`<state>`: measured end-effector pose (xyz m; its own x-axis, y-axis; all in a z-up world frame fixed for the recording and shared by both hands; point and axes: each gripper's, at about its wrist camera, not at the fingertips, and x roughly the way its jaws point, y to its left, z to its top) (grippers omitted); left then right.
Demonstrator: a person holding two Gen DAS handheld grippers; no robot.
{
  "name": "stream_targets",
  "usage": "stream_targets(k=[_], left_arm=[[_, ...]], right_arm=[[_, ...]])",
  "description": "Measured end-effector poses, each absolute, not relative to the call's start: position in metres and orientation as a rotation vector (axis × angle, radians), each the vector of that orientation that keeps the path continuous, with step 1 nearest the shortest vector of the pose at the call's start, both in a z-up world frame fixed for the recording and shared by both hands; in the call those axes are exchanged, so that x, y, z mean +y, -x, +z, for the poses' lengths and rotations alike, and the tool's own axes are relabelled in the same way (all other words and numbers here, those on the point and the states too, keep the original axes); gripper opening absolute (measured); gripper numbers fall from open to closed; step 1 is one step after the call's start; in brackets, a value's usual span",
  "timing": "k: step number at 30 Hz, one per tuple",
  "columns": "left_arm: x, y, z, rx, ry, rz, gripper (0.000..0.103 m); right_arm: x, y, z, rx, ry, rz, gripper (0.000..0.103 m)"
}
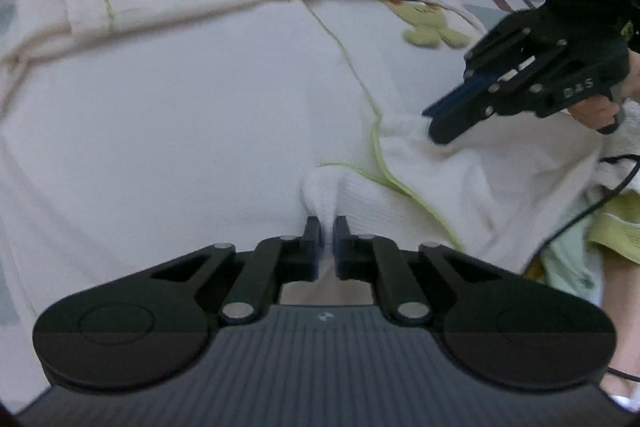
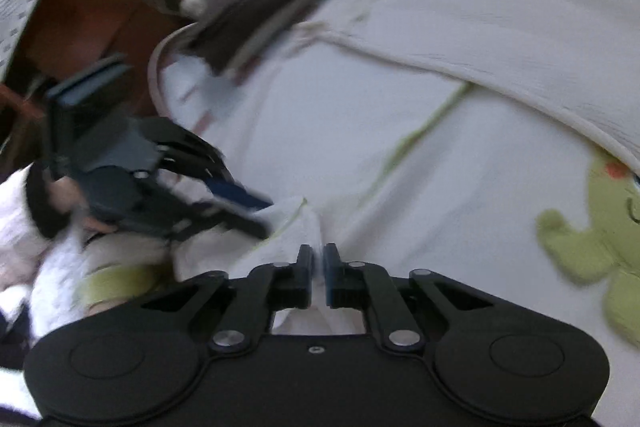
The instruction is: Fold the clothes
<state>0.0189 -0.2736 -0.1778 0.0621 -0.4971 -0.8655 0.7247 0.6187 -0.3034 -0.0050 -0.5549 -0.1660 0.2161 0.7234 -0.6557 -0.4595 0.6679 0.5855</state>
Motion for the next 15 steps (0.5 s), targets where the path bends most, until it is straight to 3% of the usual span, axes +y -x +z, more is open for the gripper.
stream_targets(k=[9,15], left_arm=[[-0.255,0.015,-0.123,0.907,-0.154,-1.023,0.006],[-0.263,0.014,-0.123,0.900,-0.176,-1.065,0.006]], right_arm=[[-0.520,0.050,-0.107,0.871,-0.071,0.960,0.008],[-0.500,0.044,-0.107,0.809,0.065,0.900,0.009]])
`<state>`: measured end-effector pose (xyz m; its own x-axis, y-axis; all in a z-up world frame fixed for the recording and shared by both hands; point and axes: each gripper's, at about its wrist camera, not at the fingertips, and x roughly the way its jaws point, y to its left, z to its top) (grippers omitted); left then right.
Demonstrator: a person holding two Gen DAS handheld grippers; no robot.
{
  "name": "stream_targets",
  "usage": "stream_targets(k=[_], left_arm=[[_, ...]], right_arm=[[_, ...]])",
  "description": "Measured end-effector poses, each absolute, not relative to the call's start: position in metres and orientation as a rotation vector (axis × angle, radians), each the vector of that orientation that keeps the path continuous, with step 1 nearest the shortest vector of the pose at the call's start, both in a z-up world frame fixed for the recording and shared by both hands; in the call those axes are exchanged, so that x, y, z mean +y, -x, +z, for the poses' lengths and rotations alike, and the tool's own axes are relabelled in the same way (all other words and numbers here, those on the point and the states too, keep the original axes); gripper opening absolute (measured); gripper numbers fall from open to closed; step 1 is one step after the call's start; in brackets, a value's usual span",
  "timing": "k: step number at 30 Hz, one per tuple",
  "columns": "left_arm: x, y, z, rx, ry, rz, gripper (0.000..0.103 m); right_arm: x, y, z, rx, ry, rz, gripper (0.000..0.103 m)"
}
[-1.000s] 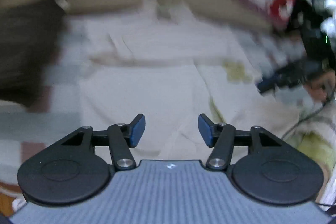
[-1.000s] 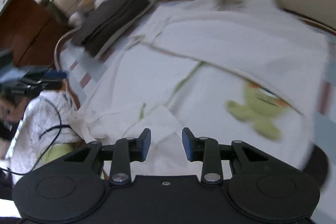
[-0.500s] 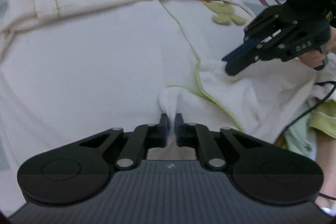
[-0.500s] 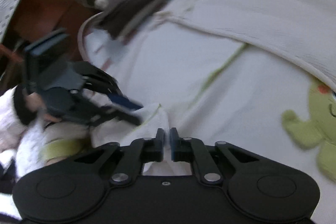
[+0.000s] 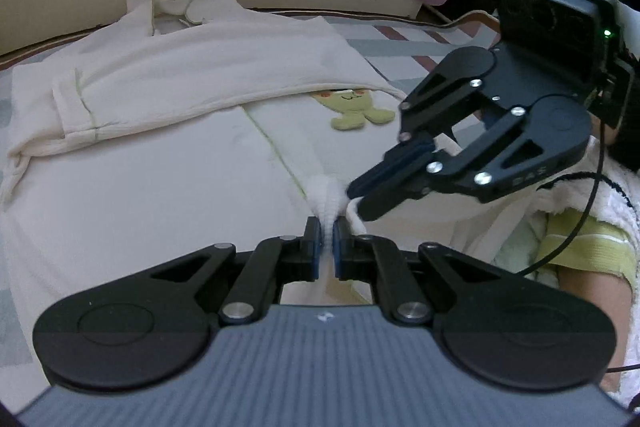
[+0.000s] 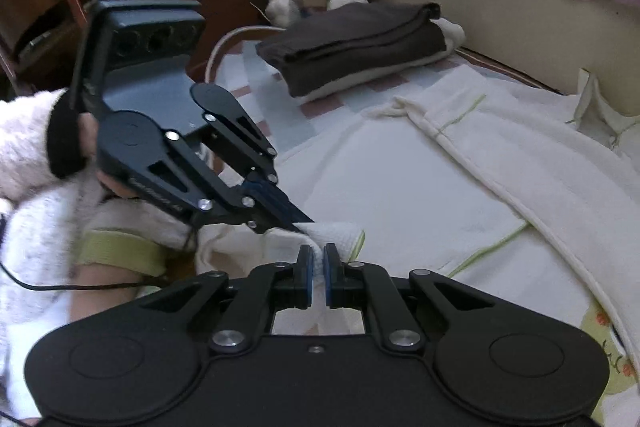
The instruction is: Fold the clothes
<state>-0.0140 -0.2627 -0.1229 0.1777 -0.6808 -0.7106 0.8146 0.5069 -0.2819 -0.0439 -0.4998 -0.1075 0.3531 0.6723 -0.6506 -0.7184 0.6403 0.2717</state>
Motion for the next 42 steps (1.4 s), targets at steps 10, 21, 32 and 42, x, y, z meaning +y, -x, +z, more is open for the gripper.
stream_targets(k=[10,21,32,42], left_arm=[[-0.266,0.016,-0.128,0.901,-0.184,-1.118,0.006],[-0.238,-0.012,-0.108,0.942,-0.232,-0.753,0.044],[-0.209,-0.032,-0.162,1.239,-0.029,-0.359,0.060],[-0.216,-0.017,-0.173,1.179,-0.134,-0.344,0.002]], right_arm=[[-0.522,0.020,-0.136,0.895,-0.125,0.889,0.050],[-0.512,0.007,-0.120,0.747,-0.083,0.777,0.007],[-0.513,-0.012,-0.133,0.811,-0.084,0.631,0.007],[-0.512,0.001,-0.124,0.758,-0.083,0.656,0.007]])
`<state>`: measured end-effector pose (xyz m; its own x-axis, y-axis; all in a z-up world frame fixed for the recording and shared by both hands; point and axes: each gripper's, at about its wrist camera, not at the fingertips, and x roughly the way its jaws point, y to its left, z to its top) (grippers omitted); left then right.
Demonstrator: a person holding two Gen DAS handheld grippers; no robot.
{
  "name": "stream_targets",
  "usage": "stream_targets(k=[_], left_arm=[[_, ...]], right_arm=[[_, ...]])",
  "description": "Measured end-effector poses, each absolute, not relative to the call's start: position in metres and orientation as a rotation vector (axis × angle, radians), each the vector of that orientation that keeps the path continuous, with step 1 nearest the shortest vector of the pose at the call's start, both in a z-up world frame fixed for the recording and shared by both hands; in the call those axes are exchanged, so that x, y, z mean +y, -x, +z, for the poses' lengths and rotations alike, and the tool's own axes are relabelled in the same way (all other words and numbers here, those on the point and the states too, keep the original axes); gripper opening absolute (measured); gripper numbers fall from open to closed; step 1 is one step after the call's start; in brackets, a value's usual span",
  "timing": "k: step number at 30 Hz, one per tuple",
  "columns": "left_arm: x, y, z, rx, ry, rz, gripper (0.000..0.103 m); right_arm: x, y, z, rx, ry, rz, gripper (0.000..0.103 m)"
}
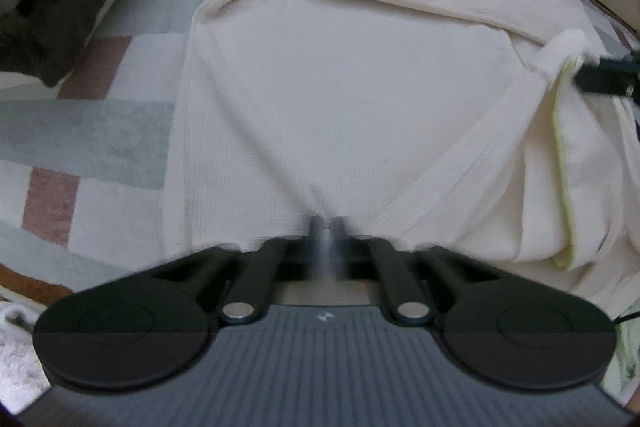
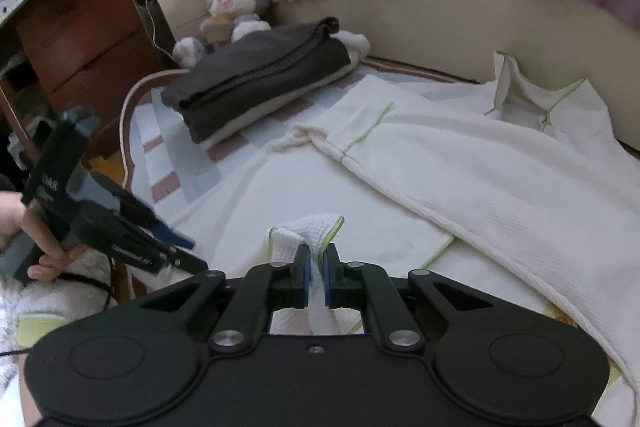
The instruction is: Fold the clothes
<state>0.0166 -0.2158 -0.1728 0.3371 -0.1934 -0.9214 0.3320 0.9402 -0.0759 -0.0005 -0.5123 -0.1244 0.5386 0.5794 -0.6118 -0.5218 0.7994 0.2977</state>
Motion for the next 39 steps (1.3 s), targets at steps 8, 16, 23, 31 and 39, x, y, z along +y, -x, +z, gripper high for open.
stream_targets(k=[8,16,23,31,39], left_arm=[[-0.209,-0.033,-0.088,0.695,-0.087,-0.366,0.002],[-0.229,-0.115,-0.115,0.543,-0.080,-0.360,0.002],[-0.225,-0.136,-0.158,0.690,-0.058,-0.328,0.003],[-0.220,-0.140,-0.156,0.732,0.010,-0.329,0.003],[-0.217,-0.139,-0.162,0.764,0.028,-0.304,0.003]], right_arm=[[-0.531,-0.028,-0.109,0.732,-0.091,0.640,0.007],[-0.565,-0.125,-0.147,0.865,-0.198,0.564,0.008],[-0.577,-0.153,-0.186,1.016,-0.308,0.527,0.017],[-0.600,-0.044,-0.107,0.957,-0.206,0.425,0.033],[-0.591,0.071,-0.106,1.121,-0.310,0.233,0.062]])
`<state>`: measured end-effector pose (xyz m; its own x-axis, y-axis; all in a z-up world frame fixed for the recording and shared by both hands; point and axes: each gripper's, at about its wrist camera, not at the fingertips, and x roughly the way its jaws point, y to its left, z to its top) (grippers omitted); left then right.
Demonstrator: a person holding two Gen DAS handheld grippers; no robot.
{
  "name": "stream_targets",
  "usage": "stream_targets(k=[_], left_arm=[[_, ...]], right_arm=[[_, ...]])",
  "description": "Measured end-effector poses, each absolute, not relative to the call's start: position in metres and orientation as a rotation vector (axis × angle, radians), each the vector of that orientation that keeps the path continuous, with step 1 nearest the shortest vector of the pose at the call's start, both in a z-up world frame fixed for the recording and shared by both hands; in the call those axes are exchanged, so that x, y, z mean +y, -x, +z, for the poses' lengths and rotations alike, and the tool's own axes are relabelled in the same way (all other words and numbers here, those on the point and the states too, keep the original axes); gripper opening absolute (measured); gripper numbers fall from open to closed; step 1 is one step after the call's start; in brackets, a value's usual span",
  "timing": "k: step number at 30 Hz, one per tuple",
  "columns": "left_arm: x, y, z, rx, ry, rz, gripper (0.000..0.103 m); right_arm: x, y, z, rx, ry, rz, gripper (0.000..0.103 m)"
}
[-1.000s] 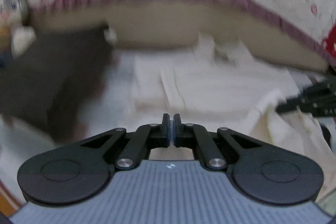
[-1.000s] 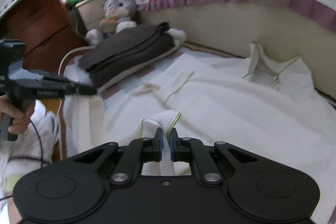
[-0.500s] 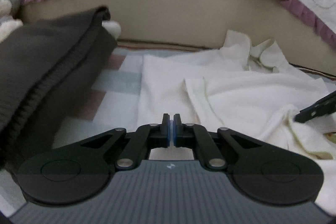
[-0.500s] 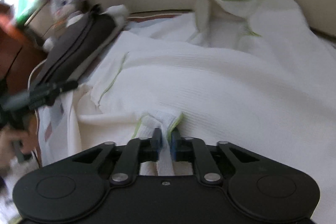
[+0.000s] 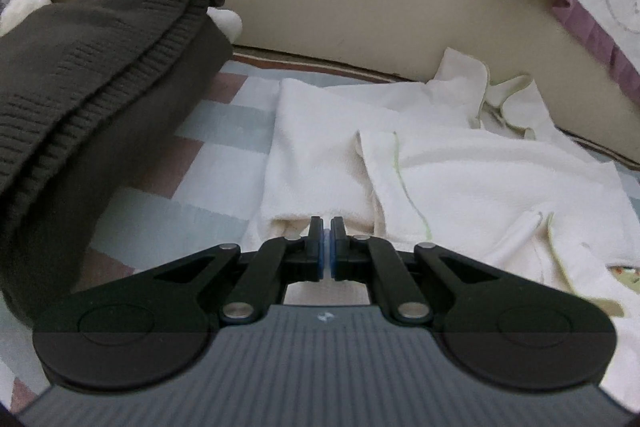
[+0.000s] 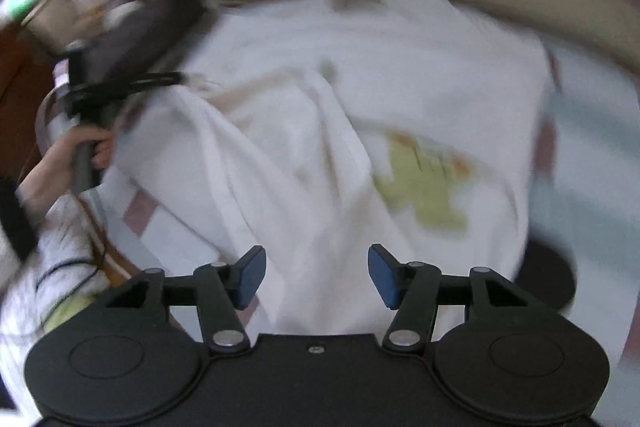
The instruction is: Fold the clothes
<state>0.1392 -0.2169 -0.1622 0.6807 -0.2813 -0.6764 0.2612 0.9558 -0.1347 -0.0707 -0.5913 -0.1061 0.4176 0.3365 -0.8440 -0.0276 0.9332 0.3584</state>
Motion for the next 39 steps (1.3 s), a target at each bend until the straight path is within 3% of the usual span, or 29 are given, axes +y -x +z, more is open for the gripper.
stream_targets(k=[3,6,7,8,10,20,27,34,39], left_arm=[[-0.217,-0.136,-0.164,0.774,0.028,-0.293,0.003],[-0.218,-0.131,-0.161,0.760,0.009,-0.294,0.003],[-0.218,-0.130,-0.160,0.753,0.006,-0.296,0.003],[-0.217,-0.129,-0.158,0.747,0.003,-0.297,0.003],[-0.217,-0.127,-0.155,0.734,-0.001,-0.300,0.003],[-0.212,-0.123,-0.119,0.531,0.136,-0.331,0.003],[-0.231,-0.137,-0.152,0.685,0.042,-0.353,0.004],[-0.234,-0.130,-0.128,0.505,0.015,-0.295,0.004],[-0.213,-0.153,-0.141,0.564,0.072,-0.172,0.003]], right_arm=[[-0.590,0.083,-0.122,1.111,-0.446,0.146,0.062],[-0.568,0.080,-0.132,1.123,-0.332,0.141,0.062],[-0.563,0.078,-0.134,1.141,-0.300,0.166,0.052],[-0.559,0.077,-0.137,1.160,-0.269,0.191,0.027],[-0.557,0.076,-0.138,1.168,-0.261,0.234,0.003],[-0.670,0.050,-0.085,0.886,-0.382,-0.016,0.003],[-0.702,0.017,-0.165,0.919,-0.439,-0.175,0.003],[-0.710,0.015,-0.136,0.632,-0.471,-0.062,0.003],[-0.713,-0.018,-0.165,0.762,-0.405,-0.163,0.003]])
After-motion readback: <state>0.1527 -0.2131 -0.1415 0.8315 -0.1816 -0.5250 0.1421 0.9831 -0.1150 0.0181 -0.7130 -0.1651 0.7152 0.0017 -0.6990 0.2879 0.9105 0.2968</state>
